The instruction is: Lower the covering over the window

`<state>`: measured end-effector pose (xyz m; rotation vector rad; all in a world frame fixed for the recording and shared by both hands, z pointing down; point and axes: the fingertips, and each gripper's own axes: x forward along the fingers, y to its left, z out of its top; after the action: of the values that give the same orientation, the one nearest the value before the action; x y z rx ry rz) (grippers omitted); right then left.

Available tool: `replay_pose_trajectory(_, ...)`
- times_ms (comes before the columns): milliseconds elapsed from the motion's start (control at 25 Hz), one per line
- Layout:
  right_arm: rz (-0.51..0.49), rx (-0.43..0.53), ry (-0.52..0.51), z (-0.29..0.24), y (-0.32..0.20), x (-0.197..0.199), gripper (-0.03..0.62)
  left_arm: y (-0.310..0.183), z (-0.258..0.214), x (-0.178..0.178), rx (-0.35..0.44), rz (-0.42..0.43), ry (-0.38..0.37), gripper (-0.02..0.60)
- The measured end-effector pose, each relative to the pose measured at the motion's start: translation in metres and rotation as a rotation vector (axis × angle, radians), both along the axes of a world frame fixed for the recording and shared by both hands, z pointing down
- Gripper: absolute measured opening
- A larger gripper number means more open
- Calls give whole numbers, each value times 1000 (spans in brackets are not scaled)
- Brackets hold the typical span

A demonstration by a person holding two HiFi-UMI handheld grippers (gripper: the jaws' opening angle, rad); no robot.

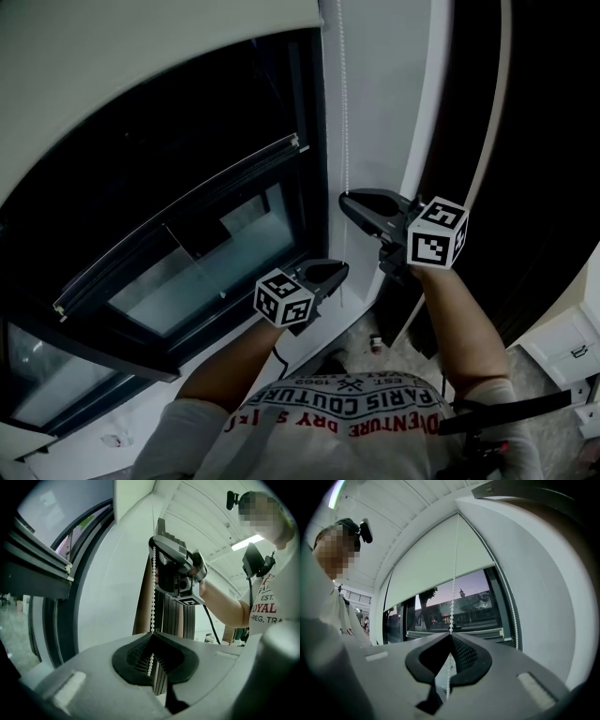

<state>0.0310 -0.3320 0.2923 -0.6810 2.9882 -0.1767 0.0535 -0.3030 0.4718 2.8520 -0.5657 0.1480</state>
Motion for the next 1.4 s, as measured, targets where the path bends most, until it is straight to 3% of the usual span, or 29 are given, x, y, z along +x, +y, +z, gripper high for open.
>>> replay_pose_trajectory(440,24,-118,64,94,16,0,8,16,91,-4,-90,2,-148,6)
replay_pose_trajectory(840,42,-167,56,137,22,0,6,22,131,-15,-156,-26,-151,9)
replay_pose_trajectory(1120,54,-158,76,138,14,4,6,15,108,-21,-129,-59,-131,78)
replay_pose_trajectory(1400,47,-162,69,140,10,8,6,-4,15,-33,-24,-50,-15,86)
